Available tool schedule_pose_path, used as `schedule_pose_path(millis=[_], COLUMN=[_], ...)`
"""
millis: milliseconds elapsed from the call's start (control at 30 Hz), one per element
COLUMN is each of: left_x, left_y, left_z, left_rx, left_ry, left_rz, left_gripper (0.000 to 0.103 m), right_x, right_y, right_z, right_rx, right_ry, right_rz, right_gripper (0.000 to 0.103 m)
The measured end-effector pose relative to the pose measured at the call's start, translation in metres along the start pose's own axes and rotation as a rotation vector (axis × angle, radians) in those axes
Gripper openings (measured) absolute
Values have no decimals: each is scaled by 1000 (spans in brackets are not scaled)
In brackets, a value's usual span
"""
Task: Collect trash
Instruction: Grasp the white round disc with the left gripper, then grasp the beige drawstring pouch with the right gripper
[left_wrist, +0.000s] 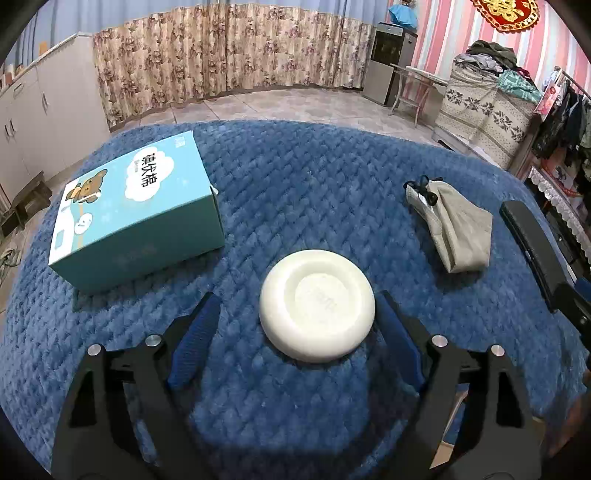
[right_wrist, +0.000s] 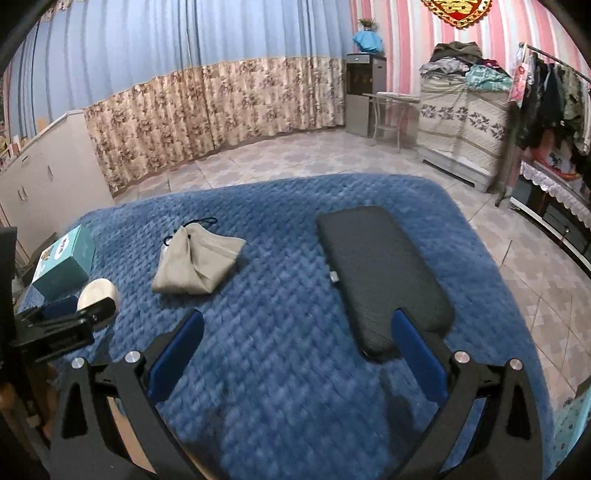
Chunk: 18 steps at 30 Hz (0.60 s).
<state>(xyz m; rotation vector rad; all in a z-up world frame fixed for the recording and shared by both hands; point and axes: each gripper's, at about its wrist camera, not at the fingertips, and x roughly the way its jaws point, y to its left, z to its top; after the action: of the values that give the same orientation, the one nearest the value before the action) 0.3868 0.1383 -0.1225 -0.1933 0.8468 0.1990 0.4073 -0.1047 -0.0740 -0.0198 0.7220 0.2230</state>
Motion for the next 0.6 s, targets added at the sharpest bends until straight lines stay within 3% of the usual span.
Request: schedule_pose_path(millis=[167,267,467,600], left_x=[-6,-11,-16,-15], left_y=[-7,-11,12,13], left_z=[-2,-2,-5,-6], left_rx=[50,61,-47,-61], left_ry=[-39,-60,-74,-74], left_rz=[-3,23,20,32], left_gripper=[61,61,61,61], right_x=[15,20,39,53], right_y=[6,15,43,53], right_z=[12,20,34,37], right_rx=[7,-11,-105,-112], right_ry=[19,16,48,72], right_rz=[32,45,61,76], right_gripper=[99,99,99,98])
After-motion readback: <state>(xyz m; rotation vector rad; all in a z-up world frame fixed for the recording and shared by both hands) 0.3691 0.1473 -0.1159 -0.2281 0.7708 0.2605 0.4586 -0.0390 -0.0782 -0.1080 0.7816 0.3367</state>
